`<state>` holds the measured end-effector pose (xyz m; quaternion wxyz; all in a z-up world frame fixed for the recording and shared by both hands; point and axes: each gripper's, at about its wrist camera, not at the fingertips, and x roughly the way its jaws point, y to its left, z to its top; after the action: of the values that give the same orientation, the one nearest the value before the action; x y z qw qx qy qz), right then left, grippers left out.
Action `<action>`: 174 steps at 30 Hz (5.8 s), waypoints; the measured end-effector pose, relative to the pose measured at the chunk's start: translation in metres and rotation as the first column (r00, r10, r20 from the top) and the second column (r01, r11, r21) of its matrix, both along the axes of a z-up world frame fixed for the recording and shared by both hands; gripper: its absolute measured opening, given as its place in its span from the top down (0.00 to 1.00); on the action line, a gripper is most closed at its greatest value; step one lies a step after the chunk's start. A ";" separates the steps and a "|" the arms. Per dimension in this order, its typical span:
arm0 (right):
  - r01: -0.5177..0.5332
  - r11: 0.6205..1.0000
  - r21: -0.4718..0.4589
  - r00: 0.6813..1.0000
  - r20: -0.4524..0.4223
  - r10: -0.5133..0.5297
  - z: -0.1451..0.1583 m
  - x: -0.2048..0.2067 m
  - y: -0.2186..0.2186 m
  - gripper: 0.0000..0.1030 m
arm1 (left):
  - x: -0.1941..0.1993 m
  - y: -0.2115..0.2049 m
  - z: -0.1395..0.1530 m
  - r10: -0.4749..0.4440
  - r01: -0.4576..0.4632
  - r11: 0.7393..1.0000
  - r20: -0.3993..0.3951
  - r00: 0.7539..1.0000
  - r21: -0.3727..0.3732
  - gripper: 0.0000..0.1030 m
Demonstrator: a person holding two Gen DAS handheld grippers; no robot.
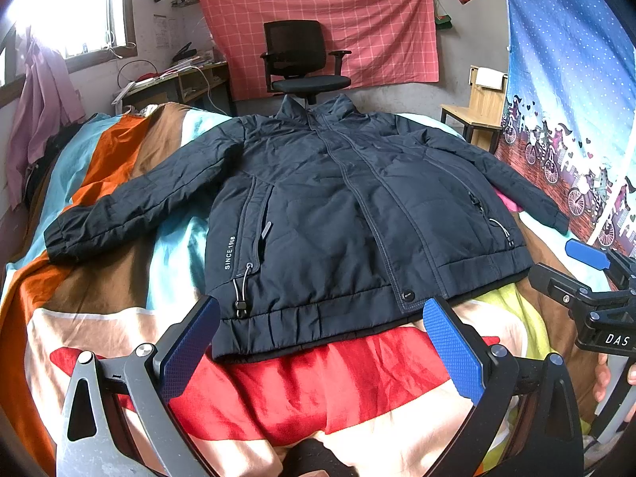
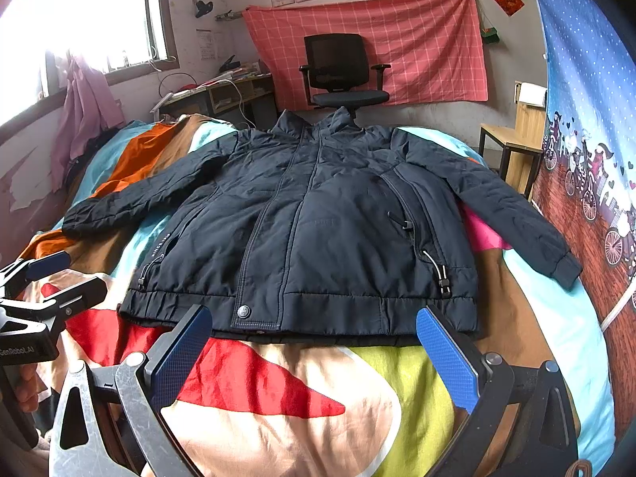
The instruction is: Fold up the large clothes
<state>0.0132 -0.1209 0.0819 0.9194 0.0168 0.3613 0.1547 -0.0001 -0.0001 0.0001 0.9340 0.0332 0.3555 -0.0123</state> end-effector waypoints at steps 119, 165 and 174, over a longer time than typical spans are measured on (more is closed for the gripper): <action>0.752 0.521 0.404 0.657 -0.396 -0.641 -0.106 0.190 -0.240 0.00 | 0.481 -0.089 -0.053 0.004 -0.019 0.997 -0.186 0.982 -0.078 0.03; 0.264 0.964 0.028 0.893 0.371 -0.255 0.159 0.372 -0.076 0.90 | 0.421 0.078 -0.013 0.113 -0.163 0.968 -0.249 0.962 -0.192 0.02; -0.076 0.997 -0.024 0.941 0.328 0.080 0.111 0.389 0.098 0.90 | 0.351 0.193 0.019 0.312 -0.356 0.911 -0.218 0.925 -0.206 0.02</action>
<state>0.4019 -0.0228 0.1927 0.9600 -0.0284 0.2041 0.1898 0.3511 0.1924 0.0188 0.8832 -0.1436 0.4347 0.1021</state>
